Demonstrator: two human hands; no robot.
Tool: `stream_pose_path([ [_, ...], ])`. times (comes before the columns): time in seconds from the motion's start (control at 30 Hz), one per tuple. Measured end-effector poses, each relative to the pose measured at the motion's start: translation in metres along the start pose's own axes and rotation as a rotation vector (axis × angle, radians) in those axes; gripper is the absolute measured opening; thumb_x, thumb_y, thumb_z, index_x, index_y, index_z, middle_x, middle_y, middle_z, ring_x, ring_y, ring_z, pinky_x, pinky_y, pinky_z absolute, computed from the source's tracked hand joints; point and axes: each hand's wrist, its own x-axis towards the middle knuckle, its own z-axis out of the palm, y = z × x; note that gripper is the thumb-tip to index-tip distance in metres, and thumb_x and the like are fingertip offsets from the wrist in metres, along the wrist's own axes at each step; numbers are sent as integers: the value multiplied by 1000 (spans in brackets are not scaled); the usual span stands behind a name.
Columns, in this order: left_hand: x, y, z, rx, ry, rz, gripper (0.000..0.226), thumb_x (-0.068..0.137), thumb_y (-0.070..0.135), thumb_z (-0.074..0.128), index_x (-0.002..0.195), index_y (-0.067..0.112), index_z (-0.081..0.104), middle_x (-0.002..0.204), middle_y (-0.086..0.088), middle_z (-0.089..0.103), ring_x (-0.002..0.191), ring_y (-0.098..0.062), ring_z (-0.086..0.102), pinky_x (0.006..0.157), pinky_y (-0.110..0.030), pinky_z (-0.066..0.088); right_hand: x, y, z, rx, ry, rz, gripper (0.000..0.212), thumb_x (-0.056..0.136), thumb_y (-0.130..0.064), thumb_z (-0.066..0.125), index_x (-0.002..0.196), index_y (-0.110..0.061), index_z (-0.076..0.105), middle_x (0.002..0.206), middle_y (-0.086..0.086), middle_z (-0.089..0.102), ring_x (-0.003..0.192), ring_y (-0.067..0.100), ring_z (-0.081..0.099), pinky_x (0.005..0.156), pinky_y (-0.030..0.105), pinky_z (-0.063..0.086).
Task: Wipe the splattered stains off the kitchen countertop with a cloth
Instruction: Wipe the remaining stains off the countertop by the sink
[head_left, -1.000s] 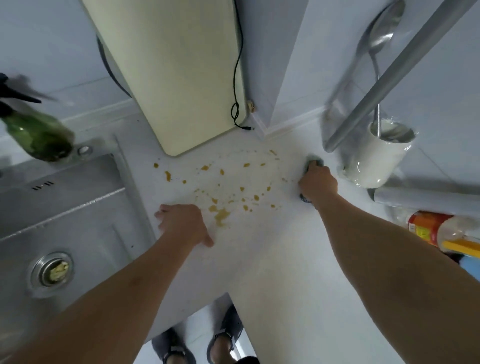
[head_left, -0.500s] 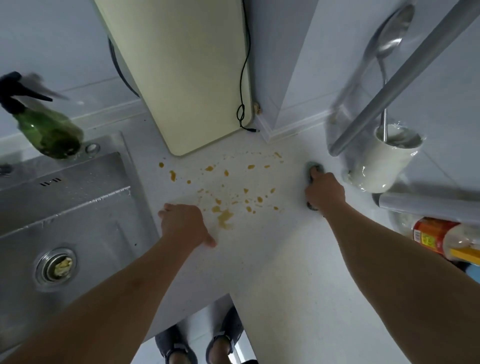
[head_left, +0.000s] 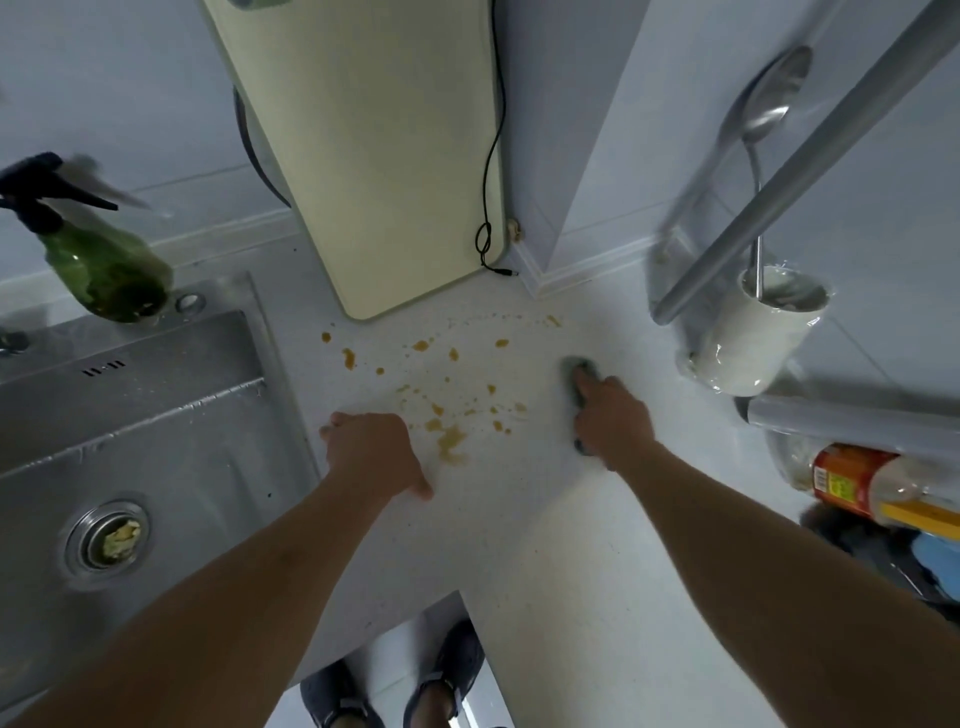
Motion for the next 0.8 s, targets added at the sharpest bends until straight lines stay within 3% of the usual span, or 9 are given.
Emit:
stream_pose_path([
  [0.07, 2, 0, 1, 6, 4, 4, 99, 49, 72, 91, 125, 15, 66, 137, -24, 60, 143, -48, 37, 116, -58, 34, 3, 18, -9, 37, 40, 114, 80, 82, -16, 57, 153, -40, 29, 120, 8, 47, 95, 41, 58, 77, 46, 58],
  [0.13, 2, 1, 1, 13, -3, 18, 98, 50, 71, 91, 125, 14, 65, 136, -23, 61, 143, -49, 36, 117, -60, 32, 5, 12, -8, 27, 77, 148, 71, 89, -18, 48, 155, -37, 29, 122, 9, 48, 97, 41, 58, 79, 43, 56],
  [0.2, 3, 1, 1, 13, -17, 24, 98, 50, 69, 92, 126, 14, 63, 135, -22, 62, 142, -50, 37, 117, -62, 31, 2, -11, 0, 27, 96, 135, 70, 90, -21, 50, 156, -31, 30, 127, 11, 49, 100, 40, 59, 84, 42, 55],
  [0.3, 3, 1, -1, 22, -16, 29, 99, 48, 69, 93, 125, 15, 63, 132, -20, 64, 139, -49, 41, 115, -62, 34, -8, -64, 18, 10, 80, 7, 79, 86, -21, 59, 157, -29, 25, 132, 11, 49, 103, 37, 62, 86, 40, 52],
  [0.4, 0, -2, -1, 34, 15, 44, 100, 48, 74, 90, 125, 16, 64, 129, -17, 65, 137, -47, 44, 113, -58, 37, -35, -107, 44, -13, 59, -178, 79, 86, -22, 58, 156, -31, 24, 129, 10, 49, 98, 35, 63, 74, 35, 47],
  [0.5, -5, -2, -3, 44, 37, 59, 101, 50, 75, 89, 128, 17, 63, 131, -16, 64, 136, -46, 45, 113, -56, 38, -54, -98, 53, -20, 37, -244, 70, 87, -26, 53, 153, -37, 31, 124, 6, 48, 95, 34, 63, 70, 33, 44],
  [0.67, 0, 0, -3, 52, 13, 63, 104, 51, 74, 89, 133, 14, 63, 138, -20, 62, 139, -49, 43, 115, -60, 36, -35, -16, 27, 27, 50, 74, 85, 80, -19, 61, 154, -42, 25, 126, 6, 46, 100, 37, 63, 76, 36, 47],
  [0.8, 0, 1, -5, 56, 6, 76, 102, 49, 73, 90, 128, 14, 65, 130, -19, 66, 134, -49, 49, 113, -62, 38, -15, 0, 13, 132, 166, 345, 66, 90, -20, 46, 154, -27, 32, 133, 13, 48, 111, 39, 60, 86, 41, 49],
])
